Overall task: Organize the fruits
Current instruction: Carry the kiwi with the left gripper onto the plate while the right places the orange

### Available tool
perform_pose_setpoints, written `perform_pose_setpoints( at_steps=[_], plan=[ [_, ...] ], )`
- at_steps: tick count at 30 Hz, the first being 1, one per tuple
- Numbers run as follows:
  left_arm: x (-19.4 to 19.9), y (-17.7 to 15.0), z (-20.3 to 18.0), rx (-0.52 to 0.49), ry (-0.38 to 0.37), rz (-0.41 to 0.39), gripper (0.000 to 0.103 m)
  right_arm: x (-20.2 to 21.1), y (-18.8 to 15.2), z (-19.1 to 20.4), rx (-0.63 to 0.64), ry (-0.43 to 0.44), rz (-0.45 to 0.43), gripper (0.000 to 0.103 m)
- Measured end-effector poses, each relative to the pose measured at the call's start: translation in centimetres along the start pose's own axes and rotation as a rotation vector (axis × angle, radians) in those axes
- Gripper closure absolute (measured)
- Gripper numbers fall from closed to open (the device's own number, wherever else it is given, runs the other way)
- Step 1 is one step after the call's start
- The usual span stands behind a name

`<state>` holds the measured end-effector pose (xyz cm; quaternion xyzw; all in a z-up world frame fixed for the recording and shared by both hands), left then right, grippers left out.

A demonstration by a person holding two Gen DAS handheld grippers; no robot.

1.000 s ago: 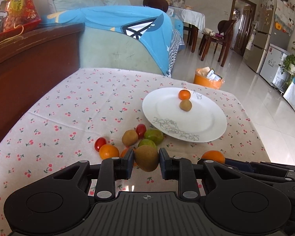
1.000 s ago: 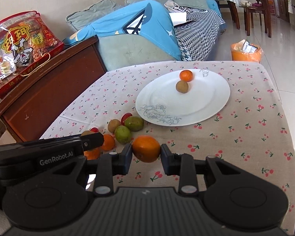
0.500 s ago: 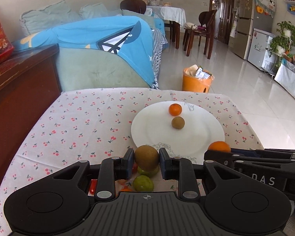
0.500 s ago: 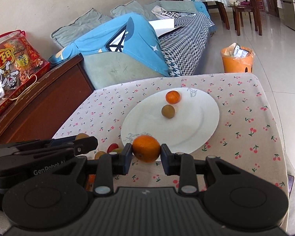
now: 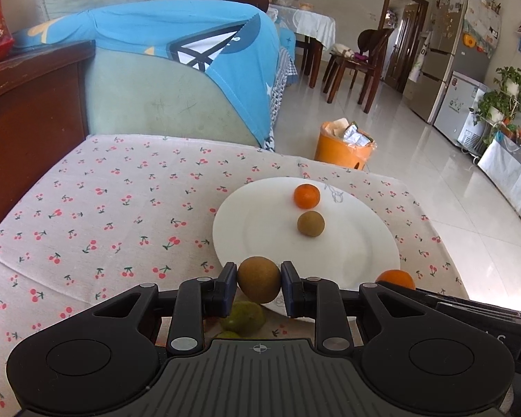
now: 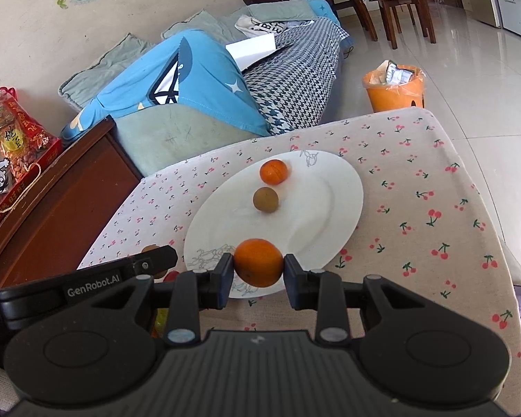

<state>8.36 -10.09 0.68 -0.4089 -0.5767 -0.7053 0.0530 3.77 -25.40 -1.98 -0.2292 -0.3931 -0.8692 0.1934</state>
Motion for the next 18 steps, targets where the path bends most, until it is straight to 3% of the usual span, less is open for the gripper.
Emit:
perform_pose_setpoints(
  at_steps=[13,16,18],
  plan=[
    [-2.9,-0.2,-0.3,0.025,-0.046,0.019,0.078,-2.3,-0.4,-0.6,-0.008,-0.023,0.011,0.069],
    [-3.0,0.0,-0.4,0.034,-0.052,0.012,0.072,-2.2,-0.4,-0.7,-0.016,-0.021,0.004,0.069],
    [-2.7,0.2,-0.2,0.043,-0.041,-0.006,0.059,-2.1,-0.3,-0.7,-0.018,-0.018,0.001,0.069]
  ],
)
Point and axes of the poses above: each gripper's, at about its wrist camera, not at the fingertips, and x roughly against the way its jaws point, z to its left, y to its top, the point moved 5 cm from there along -x, roughly the way its jaws point, and after that the axes turned 12 degrees about -x, right-handed, at the moved point
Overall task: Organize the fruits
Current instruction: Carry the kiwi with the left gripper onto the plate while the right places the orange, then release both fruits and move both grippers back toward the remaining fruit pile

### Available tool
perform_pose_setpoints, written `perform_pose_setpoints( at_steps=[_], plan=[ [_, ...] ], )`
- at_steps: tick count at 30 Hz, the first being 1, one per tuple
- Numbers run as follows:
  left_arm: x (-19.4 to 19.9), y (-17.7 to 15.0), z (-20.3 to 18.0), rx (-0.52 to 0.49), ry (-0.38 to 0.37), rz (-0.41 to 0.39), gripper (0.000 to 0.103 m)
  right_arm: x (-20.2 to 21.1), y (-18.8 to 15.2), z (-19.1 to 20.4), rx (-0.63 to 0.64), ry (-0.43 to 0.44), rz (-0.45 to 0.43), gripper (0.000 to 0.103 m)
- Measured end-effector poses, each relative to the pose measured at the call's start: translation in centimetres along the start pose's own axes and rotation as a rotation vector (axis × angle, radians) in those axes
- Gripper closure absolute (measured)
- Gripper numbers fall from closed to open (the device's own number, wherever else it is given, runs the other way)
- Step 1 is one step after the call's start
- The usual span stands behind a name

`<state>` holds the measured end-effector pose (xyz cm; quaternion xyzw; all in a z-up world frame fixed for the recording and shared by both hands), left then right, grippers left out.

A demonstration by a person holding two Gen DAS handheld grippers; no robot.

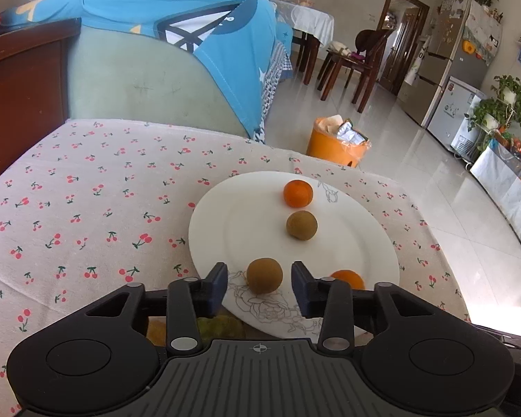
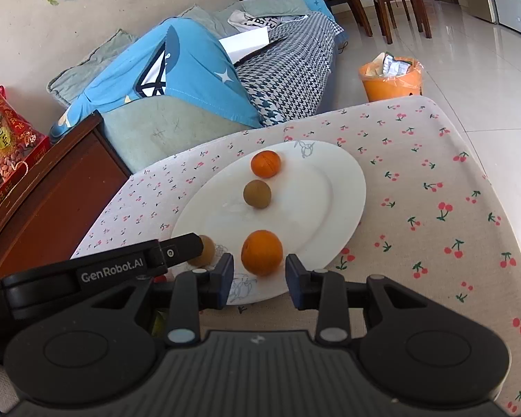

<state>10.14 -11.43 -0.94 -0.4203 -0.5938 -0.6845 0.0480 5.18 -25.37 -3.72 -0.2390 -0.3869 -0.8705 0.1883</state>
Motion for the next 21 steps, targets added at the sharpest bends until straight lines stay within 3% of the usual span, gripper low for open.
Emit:
perform_pose_setpoints(
  at_steps=[11,21],
  plan=[
    [2.7,0.5,0.3,0.001,0.035,-0.025,0.051,0.6,-0.5,0.8,0.021,0.017,0.019,0.063],
    [6.0,-0.8,1.1,0.022,0.084,0.003,0.047,1.9,-2.9,2.0,0.104,0.035,0.083,0.059]
  ],
)
Point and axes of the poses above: each gripper's, at about its wrist camera, not at the fingertips, and x roughly against the way its jaws point, z to its left, y to its top, the point moved 5 cm from there along -x, roughly the way its jaws point, and after that the axes turned 12 degrees about -x, right-handed, at the moved point
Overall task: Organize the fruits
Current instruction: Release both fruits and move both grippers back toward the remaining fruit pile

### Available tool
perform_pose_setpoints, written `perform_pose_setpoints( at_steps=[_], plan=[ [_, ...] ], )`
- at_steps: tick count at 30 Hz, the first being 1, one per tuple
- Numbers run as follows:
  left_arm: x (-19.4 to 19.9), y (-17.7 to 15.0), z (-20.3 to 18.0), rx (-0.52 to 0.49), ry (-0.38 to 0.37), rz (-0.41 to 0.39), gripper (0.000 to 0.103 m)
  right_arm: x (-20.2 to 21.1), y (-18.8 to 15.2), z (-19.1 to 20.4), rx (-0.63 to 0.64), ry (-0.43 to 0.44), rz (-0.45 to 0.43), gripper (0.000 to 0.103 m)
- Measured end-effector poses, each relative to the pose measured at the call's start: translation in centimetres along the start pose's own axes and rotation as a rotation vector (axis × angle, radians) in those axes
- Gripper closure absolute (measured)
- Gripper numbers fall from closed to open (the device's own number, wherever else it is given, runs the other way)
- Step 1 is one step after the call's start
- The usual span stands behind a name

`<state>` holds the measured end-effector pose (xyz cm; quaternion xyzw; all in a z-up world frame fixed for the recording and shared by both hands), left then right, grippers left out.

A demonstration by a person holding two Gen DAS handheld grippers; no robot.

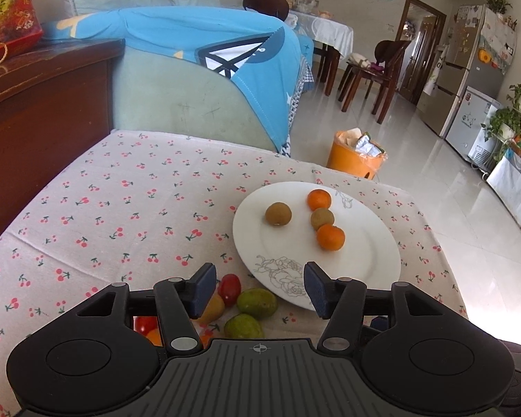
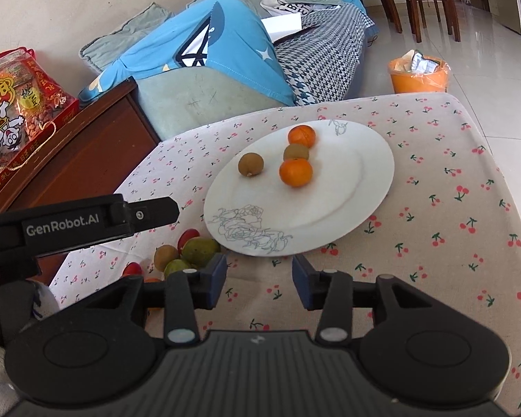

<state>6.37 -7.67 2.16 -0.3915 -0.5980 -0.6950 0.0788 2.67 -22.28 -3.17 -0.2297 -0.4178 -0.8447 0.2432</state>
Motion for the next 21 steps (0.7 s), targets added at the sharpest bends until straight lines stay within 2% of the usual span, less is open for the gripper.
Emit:
perform_pose_setpoints(
  at_steps=[16,21],
  plan=[
    [3.5,-4.4,2.8,0.071,0.079,0.044,0.047,1.4,-4.2,0.1,0.067,-0.036,0.055,0.059],
    [4.1,-5.3,3.7,0.080,0.104,0.050,0.047,1.7,-4.6,0.0,0.053,-0.030,0.066,0.055]
  ],
)
Point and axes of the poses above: each gripper's, at about its wrist camera, not at the fingertips, and x roughly against the way its jaws point, z to its left, y to its top, the point moved 5 cm from there along -x, roughly the way its jaws point, and after that the axes turned 12 degrees about -x, right-handed, at the moved point
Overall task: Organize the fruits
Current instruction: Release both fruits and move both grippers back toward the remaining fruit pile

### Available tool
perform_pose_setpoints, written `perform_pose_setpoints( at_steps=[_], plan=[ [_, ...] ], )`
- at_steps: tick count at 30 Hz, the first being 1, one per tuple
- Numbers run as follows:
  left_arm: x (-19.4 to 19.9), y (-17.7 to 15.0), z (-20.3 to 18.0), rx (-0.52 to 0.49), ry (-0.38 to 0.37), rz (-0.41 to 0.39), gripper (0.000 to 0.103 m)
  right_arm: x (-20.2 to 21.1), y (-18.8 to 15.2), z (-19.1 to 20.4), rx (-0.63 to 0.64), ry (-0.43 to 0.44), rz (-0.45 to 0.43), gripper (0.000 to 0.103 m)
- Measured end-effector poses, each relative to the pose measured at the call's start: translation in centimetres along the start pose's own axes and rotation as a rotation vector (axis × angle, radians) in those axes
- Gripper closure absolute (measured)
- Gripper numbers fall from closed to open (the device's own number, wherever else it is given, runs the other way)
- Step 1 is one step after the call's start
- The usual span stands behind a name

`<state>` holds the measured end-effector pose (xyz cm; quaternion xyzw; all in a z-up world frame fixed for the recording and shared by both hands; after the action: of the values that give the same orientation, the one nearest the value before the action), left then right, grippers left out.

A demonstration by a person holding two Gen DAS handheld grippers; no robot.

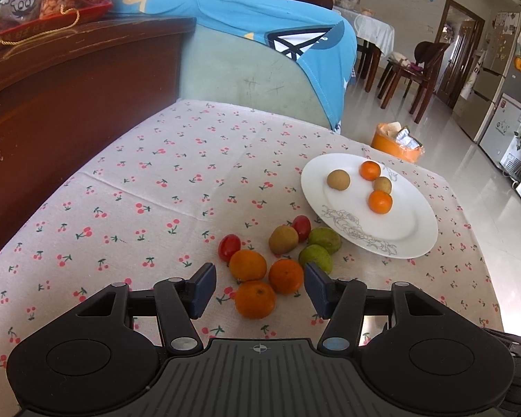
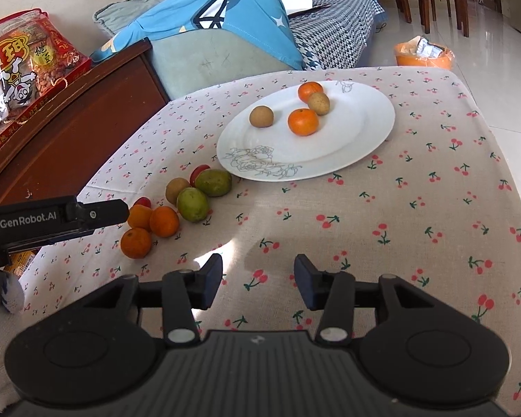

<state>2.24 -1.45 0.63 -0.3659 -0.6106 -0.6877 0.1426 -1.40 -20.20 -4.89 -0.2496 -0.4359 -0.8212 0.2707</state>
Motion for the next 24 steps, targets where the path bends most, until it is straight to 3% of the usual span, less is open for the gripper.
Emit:
perform_pose_setpoints(
  at_steps=[14,24],
  plan=[
    [0.4,-2.8,1.2,-0.018,0.000,0.030,0.048,0.3,-0.4,1.1,0.057,0.032,-0.018,0.055],
    [-1.2,-3.2,0.5,-0.044,-0.035,0.001,0.051,-1.1,-0.1,2.5,0.109,0.070,-0.017,0.067]
  ],
)
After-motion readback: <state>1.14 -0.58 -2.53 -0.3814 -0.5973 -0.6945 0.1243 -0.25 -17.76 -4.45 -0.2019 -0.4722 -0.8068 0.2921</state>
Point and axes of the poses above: each gripper's, at about its wrist camera, not at the fingertips, and x roughly against the way its jaws point, z to its left, y to its top, the point moved 5 cm from there along -x, roughly the way its jaws point, and after that the axes turned 12 degrees about -x, right-handed, at the moved point
